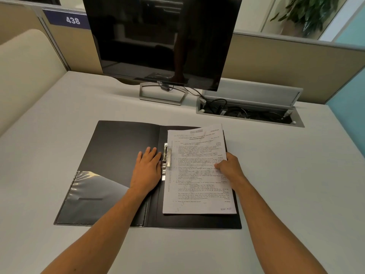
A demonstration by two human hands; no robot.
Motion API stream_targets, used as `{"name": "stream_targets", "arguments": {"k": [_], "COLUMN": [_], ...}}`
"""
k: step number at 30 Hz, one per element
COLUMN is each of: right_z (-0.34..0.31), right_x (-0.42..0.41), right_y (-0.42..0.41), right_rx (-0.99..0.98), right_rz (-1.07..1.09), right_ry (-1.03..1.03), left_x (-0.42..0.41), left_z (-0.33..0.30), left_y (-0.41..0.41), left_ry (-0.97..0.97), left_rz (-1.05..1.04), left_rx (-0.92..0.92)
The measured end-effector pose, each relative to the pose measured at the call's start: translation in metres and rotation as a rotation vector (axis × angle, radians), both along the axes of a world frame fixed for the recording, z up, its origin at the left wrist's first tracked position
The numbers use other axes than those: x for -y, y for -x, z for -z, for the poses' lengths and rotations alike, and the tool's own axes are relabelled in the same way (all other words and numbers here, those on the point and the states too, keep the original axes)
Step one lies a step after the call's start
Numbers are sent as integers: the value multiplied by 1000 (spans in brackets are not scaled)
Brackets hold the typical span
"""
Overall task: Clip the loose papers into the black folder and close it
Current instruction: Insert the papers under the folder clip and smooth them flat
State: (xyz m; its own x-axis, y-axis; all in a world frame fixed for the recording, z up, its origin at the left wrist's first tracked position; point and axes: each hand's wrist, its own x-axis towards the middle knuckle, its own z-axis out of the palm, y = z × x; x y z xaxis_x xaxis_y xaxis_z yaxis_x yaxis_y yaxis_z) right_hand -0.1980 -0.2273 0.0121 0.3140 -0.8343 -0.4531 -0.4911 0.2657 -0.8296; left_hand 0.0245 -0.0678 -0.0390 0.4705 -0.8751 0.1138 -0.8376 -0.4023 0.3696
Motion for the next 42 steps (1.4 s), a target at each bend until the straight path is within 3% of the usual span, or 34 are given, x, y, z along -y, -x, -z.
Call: {"name": "stream_targets", "arguments": {"k": [7, 14, 27, 35, 42], "right_z": [0, 4, 9, 7, 14], "right_x": [0, -1, 1, 5, 11], "right_y": [-1, -3, -6, -4, 2], "right_rx": [-69, -118, -199, -492, -325], "right_rz": [-84, -131, -144, -210, -73], "right_ry": [75, 124, 236, 259, 165], "left_x": [1, 4, 9, 12, 12], "left_z": [-2, -12, -19, -16, -19], "left_y": [1, 8, 13, 12, 12], "left_ry": [-31, 11, -71, -99, -109], "left_rz": [8, -17, -19, -13, -6], "left_rx": [-21, -188, -170, -171, -183]}}
